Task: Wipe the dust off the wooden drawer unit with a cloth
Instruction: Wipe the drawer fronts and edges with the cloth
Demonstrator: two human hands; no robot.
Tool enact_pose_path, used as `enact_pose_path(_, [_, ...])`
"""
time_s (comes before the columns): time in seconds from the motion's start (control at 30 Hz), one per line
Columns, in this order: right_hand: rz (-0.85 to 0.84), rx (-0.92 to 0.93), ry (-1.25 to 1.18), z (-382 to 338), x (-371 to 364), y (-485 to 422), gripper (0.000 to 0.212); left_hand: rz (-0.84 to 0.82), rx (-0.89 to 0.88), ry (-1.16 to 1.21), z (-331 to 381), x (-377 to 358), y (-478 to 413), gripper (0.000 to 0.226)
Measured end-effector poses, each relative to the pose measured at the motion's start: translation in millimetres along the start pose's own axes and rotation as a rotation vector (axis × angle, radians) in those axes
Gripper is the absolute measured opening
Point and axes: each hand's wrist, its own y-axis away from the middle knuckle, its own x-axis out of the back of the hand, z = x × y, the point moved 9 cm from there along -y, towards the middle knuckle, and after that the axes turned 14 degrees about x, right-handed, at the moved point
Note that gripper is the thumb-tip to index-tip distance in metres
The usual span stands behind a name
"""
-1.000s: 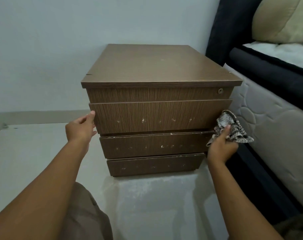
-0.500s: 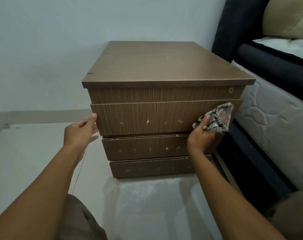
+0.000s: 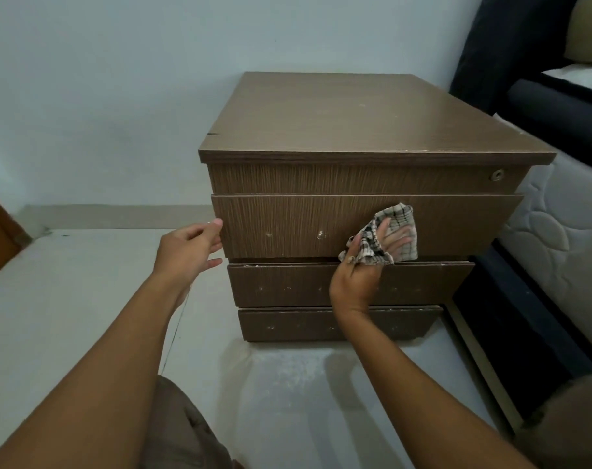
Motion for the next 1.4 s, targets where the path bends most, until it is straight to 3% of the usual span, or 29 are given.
enact_pose_path(0.33, [-0.277, 0.186, -0.127, -76.4, -73.3, 54.7, 0.071, -0.161, 0.041, -0.070, 0.3, -3.1, -1.6, 0.045])
enact_pose_path(0.5, [-0.387, 0.302, -0.134, -108.3, -103.6, 71.9, 0.057, -0.234, 0.077, -0.030, 2.4, -0.7, -4.9, 0.055])
enact_pose_path(0.67, [-0.654, 0.388, -0.184, -122.9, -131.7, 103.4, 0.060, -0.272, 0.053, -0.047, 6.4, 3.6, -11.4, 0.073])
enact_pose_path(0.77, [-0.865, 0.241, -0.340, -129.6, -133.6, 124.9, 0.069, -0.229, 0.026, -0.057, 10.0, 8.5, -14.0, 0.073])
enact_pose_path(0.83, [-0.960, 0.019, -0.395, -122.2, -125.6, 138.5, 0.053, -0.203, 0.021, -0.048, 11.7, 10.1, -15.4, 0.073])
enact_pose_path(0.93, [-0.745, -0.303, -0.472, -105.4, -89.5, 142.5, 0.026, -0.199, 0.042, -0.017, 11.7, 9.5, -18.0, 0.070])
enact_pose_path(1.07, [-0.139, -0.480, -0.585, -98.0, -33.0, 115.8, 0.019, -0.190, 0.034, 0.004, 11.4, 6.8, -19.1, 0.063])
enact_pose_path(1.1, [-0.040, -0.435, -0.606, -97.2, -26.8, 104.1, 0.024, -0.186, 0.029, 0.000, 11.0, 6.2, -18.7, 0.062])
enact_pose_path(1.17, [-0.064, -0.262, -0.509, -99.8, -31.2, 77.8, 0.031, -0.200, 0.036, 0.016, 9.6, 5.6, -17.7, 0.061])
enact_pose_path(1.3, [-0.405, 0.135, -0.167, -124.2, -77.1, 42.4, 0.070, -0.281, 0.077, 0.080, 7.4, 3.6, -15.3, 0.066])
enact_pose_path(1.4, [-0.695, 0.479, -0.035, -151.8, -103.6, 60.0, 0.068, -0.293, 0.060, 0.019, 6.4, 2.7, -16.6, 0.070])
